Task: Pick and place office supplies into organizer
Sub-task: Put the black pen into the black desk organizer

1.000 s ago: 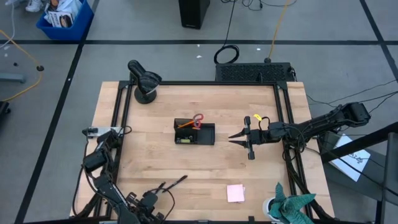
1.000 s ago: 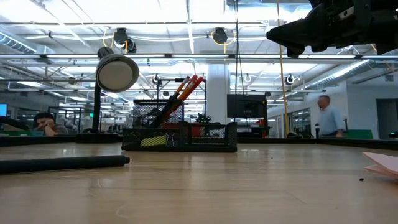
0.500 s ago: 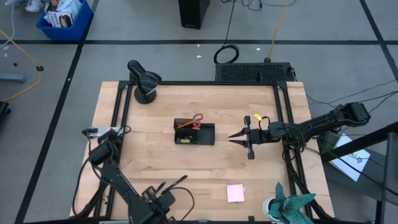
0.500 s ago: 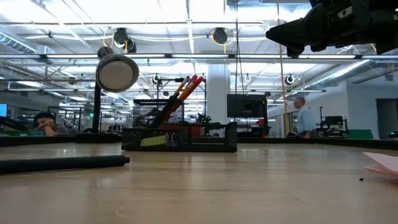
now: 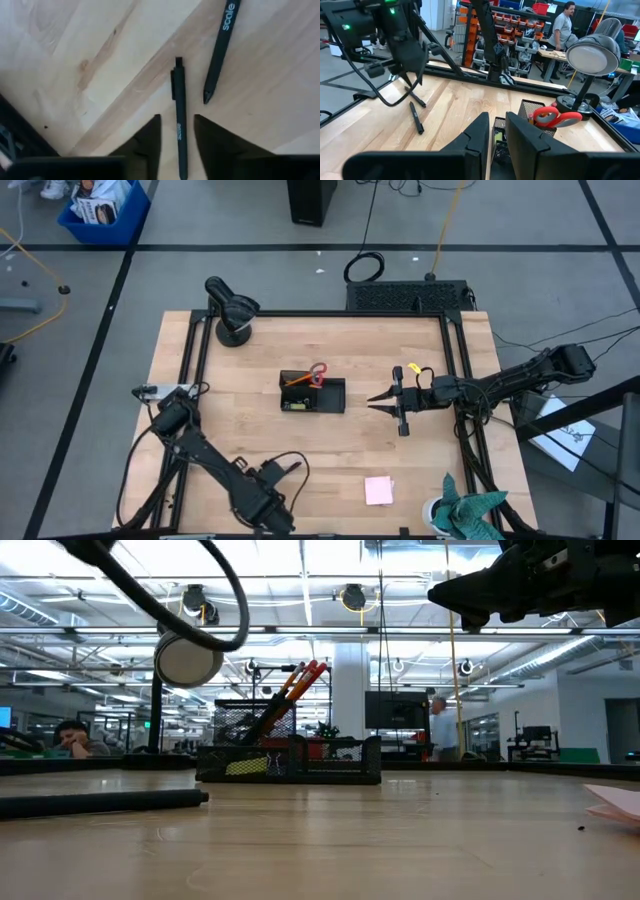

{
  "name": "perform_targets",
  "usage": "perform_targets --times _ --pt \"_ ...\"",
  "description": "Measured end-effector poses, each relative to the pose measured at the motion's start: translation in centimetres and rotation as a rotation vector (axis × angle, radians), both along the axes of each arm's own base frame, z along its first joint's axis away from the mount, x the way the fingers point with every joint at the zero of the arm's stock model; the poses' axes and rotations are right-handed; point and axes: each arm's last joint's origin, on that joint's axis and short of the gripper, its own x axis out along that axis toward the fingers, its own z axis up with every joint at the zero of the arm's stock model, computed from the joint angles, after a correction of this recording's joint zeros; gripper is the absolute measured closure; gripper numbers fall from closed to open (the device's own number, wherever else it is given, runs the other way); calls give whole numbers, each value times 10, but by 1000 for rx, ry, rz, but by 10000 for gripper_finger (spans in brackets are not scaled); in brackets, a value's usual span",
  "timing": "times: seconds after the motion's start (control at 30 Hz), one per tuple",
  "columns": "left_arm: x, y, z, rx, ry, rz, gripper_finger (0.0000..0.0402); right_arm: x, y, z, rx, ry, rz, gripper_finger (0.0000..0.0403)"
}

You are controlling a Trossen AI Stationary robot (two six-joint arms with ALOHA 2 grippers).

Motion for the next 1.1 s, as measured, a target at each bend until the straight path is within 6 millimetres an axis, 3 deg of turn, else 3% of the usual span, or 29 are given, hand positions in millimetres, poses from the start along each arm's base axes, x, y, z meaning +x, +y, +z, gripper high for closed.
perform_targets --times 0.2,0.37,0.57,0.73,0.97,1.1 --pt "-1 2 -17 -13 -8 -22 194 0 0 0 0 0 0 344" --pt "-8 -3 -20 13 -22 -59 161 0 0 0 0 0 0 344" --pt "-19 -17 -16 5 -61 -149 160 0 0 0 0 0 -1 344" --pt "-26 -24 -12 0 -98 -181 182 0 0 0 2 -4 -1 344" --pt "-39 -15 -34 -73 -168 -156 219 0 0 1 28 -13 -1 344" --pt "-49 -2 -34 -59 -214 -119 224 0 0 1 28 -13 -1 344"
